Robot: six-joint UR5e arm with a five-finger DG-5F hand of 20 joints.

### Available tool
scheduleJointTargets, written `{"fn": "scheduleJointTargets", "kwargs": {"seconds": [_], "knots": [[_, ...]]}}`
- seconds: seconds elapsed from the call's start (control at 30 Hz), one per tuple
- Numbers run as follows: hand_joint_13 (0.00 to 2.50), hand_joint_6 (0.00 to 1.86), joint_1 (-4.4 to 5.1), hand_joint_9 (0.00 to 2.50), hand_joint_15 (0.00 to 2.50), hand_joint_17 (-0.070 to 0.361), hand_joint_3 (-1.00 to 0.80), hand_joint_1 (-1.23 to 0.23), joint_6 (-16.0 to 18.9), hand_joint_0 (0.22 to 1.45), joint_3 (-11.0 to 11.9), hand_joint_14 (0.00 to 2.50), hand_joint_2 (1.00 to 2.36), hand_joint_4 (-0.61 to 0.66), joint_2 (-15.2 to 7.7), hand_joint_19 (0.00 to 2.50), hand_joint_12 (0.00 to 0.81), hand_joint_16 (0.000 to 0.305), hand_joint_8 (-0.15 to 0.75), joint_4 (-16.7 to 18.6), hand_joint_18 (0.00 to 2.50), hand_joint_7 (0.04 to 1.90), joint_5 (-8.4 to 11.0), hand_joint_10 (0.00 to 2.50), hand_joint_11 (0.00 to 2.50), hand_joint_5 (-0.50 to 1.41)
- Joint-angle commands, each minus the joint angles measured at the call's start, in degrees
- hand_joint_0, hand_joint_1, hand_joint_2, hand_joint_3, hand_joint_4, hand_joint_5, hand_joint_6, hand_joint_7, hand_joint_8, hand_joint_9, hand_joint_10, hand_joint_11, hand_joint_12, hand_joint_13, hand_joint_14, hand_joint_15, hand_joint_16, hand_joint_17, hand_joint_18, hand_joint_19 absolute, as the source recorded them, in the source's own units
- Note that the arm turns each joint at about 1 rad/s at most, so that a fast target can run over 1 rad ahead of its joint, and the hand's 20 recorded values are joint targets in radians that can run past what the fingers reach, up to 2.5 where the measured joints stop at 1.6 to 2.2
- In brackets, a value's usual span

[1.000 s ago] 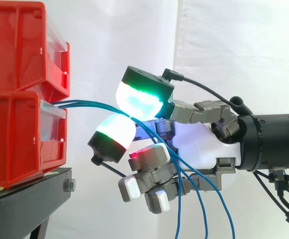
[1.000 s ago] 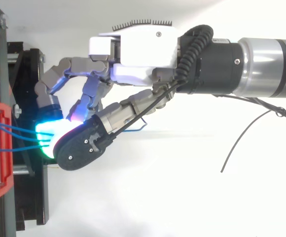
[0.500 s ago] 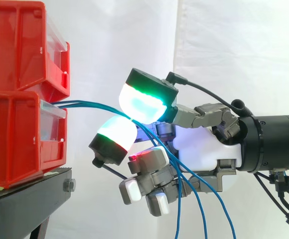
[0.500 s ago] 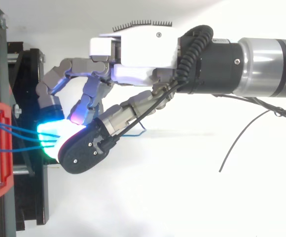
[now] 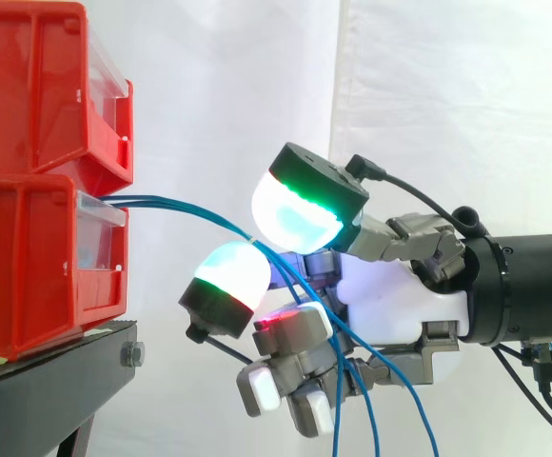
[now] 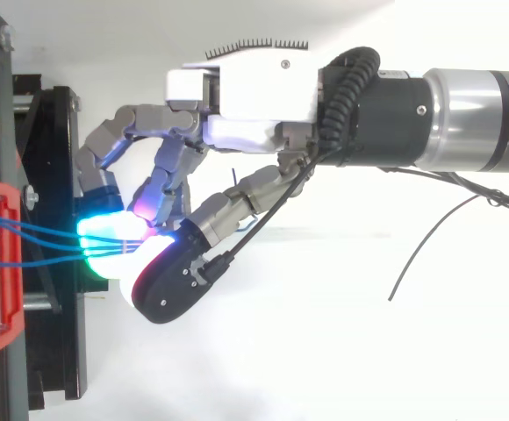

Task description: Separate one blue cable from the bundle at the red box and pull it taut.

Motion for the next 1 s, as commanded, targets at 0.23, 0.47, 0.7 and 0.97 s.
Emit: {"fn": "scheduleJointTargets", "kwargs": {"seconds": [0.23, 0.47, 0.7, 0.97], "knots": [[0.91, 0.85, -0.08, 1.20, 0.72, 0.116, -0.50, -0.62, 0.10, 0.52, -0.42, 0.02, 1.00, 0.11, 0.00, 0.87, 0.405, 0.052, 0.340, 0.76, 0.96, 1.02, 0.21, 0.02, 1.28, -0.18], [0.91, 0.84, 0.10, 1.22, 0.71, 0.111, -0.50, -0.56, 0.01, 0.56, -0.42, 0.02, 1.00, 0.09, 0.00, 0.88, 0.399, 0.049, 0.327, 0.76, 0.95, 1.04, 0.03, 0.02, 1.28, -0.17], [0.91, 0.83, 0.45, 1.21, 0.72, 0.108, -0.47, -0.66, 0.10, 0.61, -0.42, 0.03, 1.00, 0.09, 0.00, 0.89, 0.390, 0.048, 0.314, 0.85, 0.94, 1.08, 0.21, 0.02, 1.30, -0.17], [0.92, 0.85, 0.71, 1.21, 0.72, 0.108, -0.25, -0.76, 0.01, 0.63, -0.16, 0.03, 1.02, 0.06, 0.00, 0.89, 0.391, 0.048, 0.322, 1.02, 0.95, 1.16, 0.30, 0.02, 1.30, -0.18]]}}
